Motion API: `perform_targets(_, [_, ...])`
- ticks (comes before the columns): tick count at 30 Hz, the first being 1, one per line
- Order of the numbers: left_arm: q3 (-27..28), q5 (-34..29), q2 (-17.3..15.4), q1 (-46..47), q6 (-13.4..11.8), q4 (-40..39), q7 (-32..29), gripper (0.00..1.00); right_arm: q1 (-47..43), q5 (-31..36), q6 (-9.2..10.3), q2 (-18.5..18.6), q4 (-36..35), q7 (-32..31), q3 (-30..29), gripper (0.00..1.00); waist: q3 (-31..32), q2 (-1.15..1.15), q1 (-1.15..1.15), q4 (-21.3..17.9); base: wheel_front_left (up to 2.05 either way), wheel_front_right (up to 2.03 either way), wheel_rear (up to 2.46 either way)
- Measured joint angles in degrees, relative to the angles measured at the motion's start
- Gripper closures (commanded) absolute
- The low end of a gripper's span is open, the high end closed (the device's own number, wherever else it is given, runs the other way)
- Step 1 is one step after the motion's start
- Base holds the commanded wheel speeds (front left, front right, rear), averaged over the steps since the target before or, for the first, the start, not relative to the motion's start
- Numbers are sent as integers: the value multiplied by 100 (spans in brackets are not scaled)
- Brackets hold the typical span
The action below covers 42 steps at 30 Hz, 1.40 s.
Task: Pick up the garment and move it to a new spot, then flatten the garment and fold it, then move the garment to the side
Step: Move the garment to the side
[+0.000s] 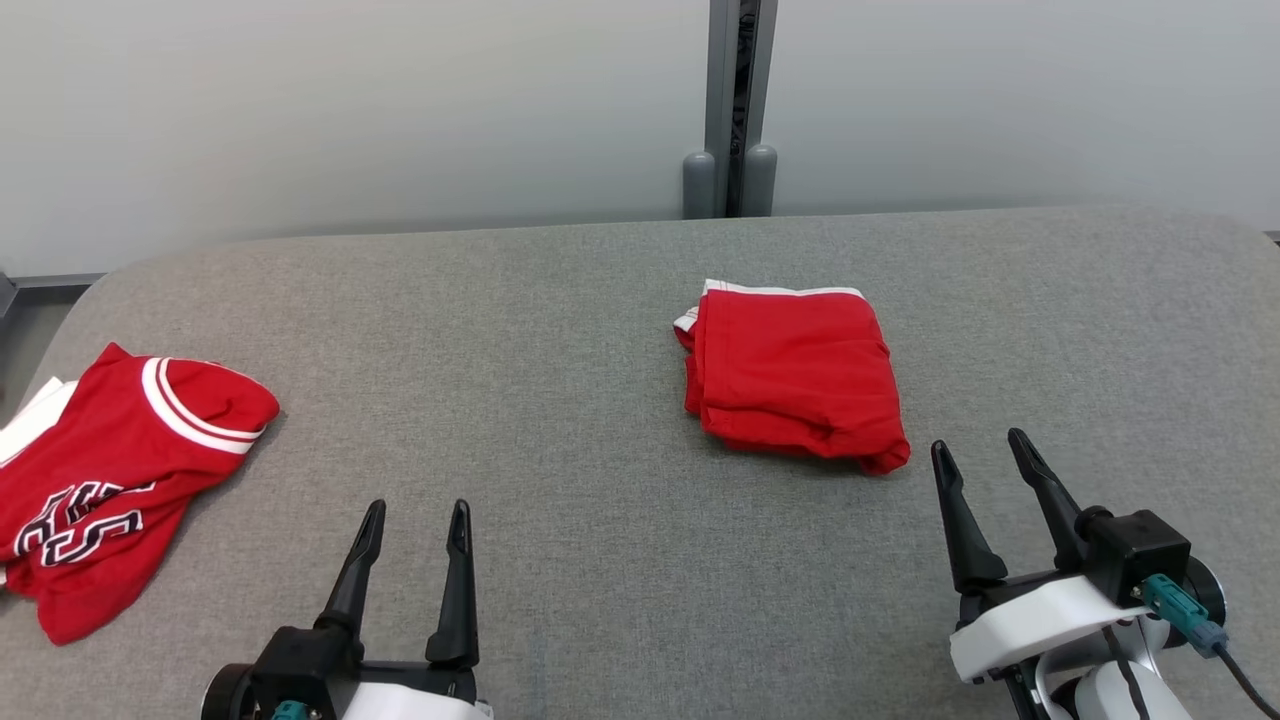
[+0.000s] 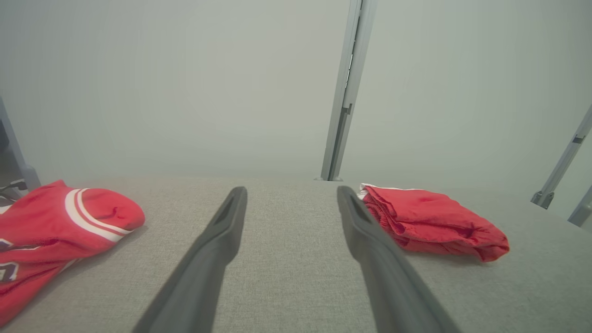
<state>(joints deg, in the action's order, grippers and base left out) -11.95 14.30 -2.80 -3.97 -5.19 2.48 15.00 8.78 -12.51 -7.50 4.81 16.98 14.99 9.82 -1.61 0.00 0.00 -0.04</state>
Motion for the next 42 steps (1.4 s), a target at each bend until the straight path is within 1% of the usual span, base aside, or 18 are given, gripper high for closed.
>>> perform_targets(9, [-43, -10, 0, 8, 9, 31, -1, 0, 3, -79, 0, -9, 67, 0, 29, 0, -18, 0, 0, 135, 0, 0, 0])
perform_targets(12, [-60, -15, 0, 62, 22, 34, 0, 0, 76, -299, 0, -30, 343, 1, 180, 0, -53, 0, 0, 167, 0, 0, 0])
perform_targets(16, [-145, -37, 0, 181, 62, 29, -1, 0, 590, -1214, 0, -8, 949, 2, 410, 0, -194, 0, 0, 217, 0, 0, 0])
perform_targets(19, [-219, -70, 0, 342, 88, 21, 0, 0, 1162, -2121, 0, 120, 1441, -120, 531, 0, -367, 0, 0, 276, 0, 0, 0])
perform_targets(22, [-328, -121, 0, 485, 135, 51, -1, 0, 1757, -2849, 1, 352, 1838, -338, 547, 0, -560, 0, 0, 355, 0, 0, 0])
perform_targets(25, [-413, -151, 0, 708, 170, 47, 0, 0, 2265, -3428, 1, 580, 2150, -621, 598, 0, -777, 0, 0, 455, 0, 0, 0])
perform_targets(28, [-500, -166, -2, 914, 202, 37, 0, 0, 2714, -3885, 1, 795, 2481, -917, 621, 0, -1005, 0, 0, 570, 0, 0, 0])
perform_targets(30, [-581, -152, 1, 988, 205, 41, 0, 0, 2920, -4201, 2, 875, 2696, -1166, 603, 0, -1144, 0, 0, 653, 0, 0, 0])
perform_targets(37, [-792, -47, 0, 1217, 167, 46, -1, 0, 3417, -4998, 1, 1004, 3207, -1863, 604, 0, -1584, 0, 0, 863, 0, 0, 0])
perform_targets(42, [-886, -8, -2, 1387, 123, 44, 0, 0, 3630, -5412, 1, 1017, 3356, -2252, 660, 0, -1831, 0, 0, 950, 0, 0, 0])
